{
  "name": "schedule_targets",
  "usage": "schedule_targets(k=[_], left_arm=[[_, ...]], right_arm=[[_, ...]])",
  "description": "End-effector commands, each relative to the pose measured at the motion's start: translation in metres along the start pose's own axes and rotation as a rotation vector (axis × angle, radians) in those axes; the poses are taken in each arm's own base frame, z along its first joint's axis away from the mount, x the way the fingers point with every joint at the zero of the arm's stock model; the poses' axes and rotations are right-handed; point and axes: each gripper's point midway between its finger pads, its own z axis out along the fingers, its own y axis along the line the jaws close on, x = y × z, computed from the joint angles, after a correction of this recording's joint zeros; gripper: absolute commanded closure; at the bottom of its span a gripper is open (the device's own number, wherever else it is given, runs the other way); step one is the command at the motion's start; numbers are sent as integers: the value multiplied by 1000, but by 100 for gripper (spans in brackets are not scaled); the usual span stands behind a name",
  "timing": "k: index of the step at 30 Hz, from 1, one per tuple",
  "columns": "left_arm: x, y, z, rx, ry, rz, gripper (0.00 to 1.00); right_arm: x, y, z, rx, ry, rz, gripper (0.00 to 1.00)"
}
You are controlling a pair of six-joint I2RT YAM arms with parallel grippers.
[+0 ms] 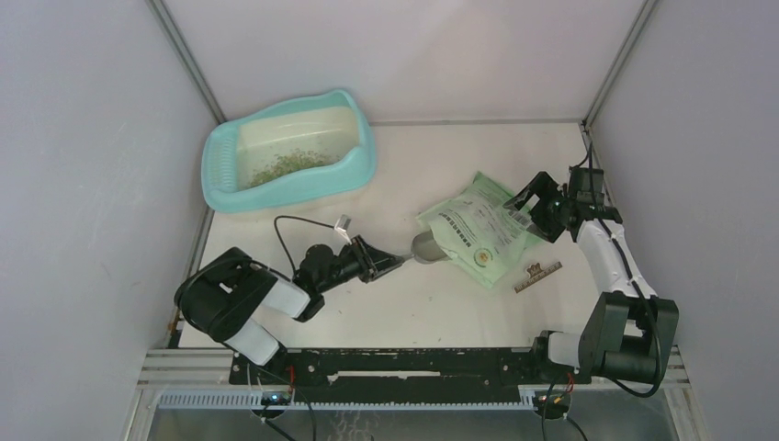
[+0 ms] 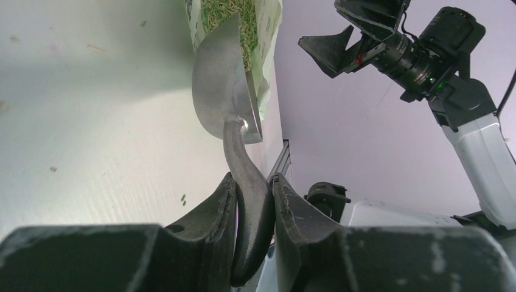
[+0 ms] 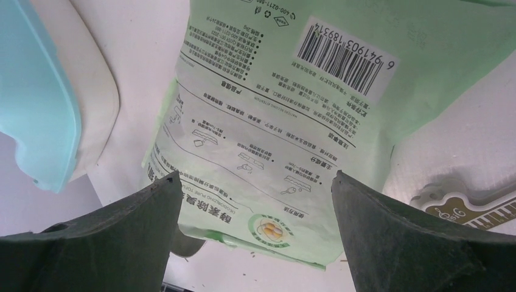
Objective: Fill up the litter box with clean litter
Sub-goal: 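Scoop the cat litter from the cat litter bag.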
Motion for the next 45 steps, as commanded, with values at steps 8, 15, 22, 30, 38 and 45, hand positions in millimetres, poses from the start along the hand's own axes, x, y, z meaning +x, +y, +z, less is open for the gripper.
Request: schedule_targets(k=[8, 15, 22, 30, 38, 45], left_arm=[[0, -22, -30, 134, -46, 24, 84], [-7, -15, -38, 115, -69, 34, 84], [-18, -40, -21, 161, -51, 68, 84], [-28, -63, -42, 270, -92, 70, 84], [-23, -58, -71, 273, -131, 47, 83], [-17, -52, -94, 244, -157, 27, 83]], right_arm=[[0, 11, -1, -16, -23, -42, 2], [1, 11, 0, -12, -21, -48, 2], [1, 11, 1, -12, -21, -45, 1], [0, 9, 2, -8, -18, -49, 1], [0, 11, 3, -20, -17, -47, 1], [2, 15, 1, -30, -16, -54, 1]])
